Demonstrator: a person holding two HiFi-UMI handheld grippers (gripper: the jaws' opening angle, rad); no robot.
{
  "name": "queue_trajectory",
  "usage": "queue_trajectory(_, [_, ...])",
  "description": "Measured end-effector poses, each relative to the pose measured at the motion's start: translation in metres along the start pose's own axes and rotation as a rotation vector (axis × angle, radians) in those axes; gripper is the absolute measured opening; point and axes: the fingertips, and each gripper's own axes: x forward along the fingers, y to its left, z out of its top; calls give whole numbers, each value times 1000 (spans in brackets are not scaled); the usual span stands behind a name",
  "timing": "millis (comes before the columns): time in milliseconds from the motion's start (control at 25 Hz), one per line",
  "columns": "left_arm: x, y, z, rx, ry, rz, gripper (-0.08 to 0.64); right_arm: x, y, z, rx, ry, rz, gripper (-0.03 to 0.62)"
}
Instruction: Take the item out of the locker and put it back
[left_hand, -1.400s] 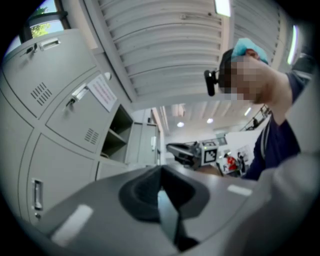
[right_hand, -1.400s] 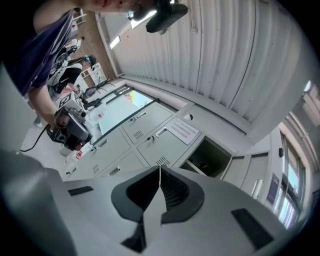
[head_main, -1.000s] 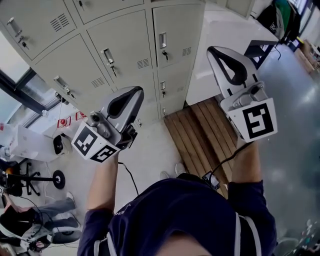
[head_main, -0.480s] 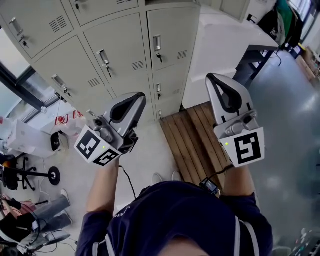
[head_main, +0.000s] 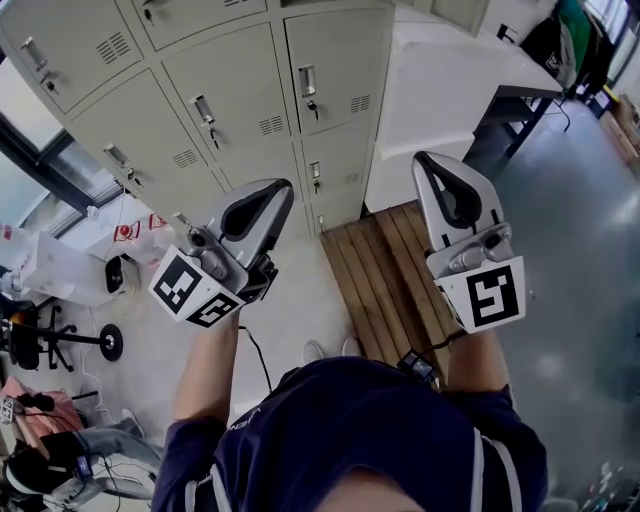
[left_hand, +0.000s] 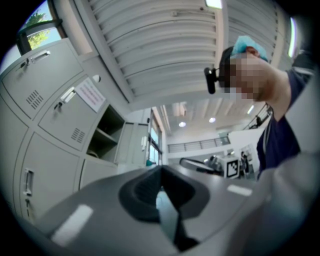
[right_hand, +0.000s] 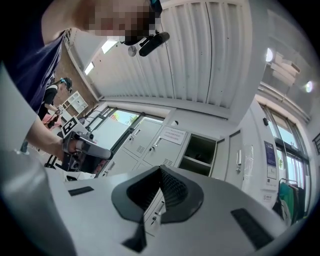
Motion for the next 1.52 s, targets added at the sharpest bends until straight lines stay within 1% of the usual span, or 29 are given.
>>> queue_trajectory(280, [5,-5,-1,2,5,-9,3,-3,-2,-4,-20,16,-14,6])
queue_trajectory(720, [7,3,-6,-13,10,-14,3,8,-1,-13,-45,49,-26,6])
queue_trajectory(1520, [6,19,-6,-22,2,-19,3,28,1,-22,-43,72,-26,6])
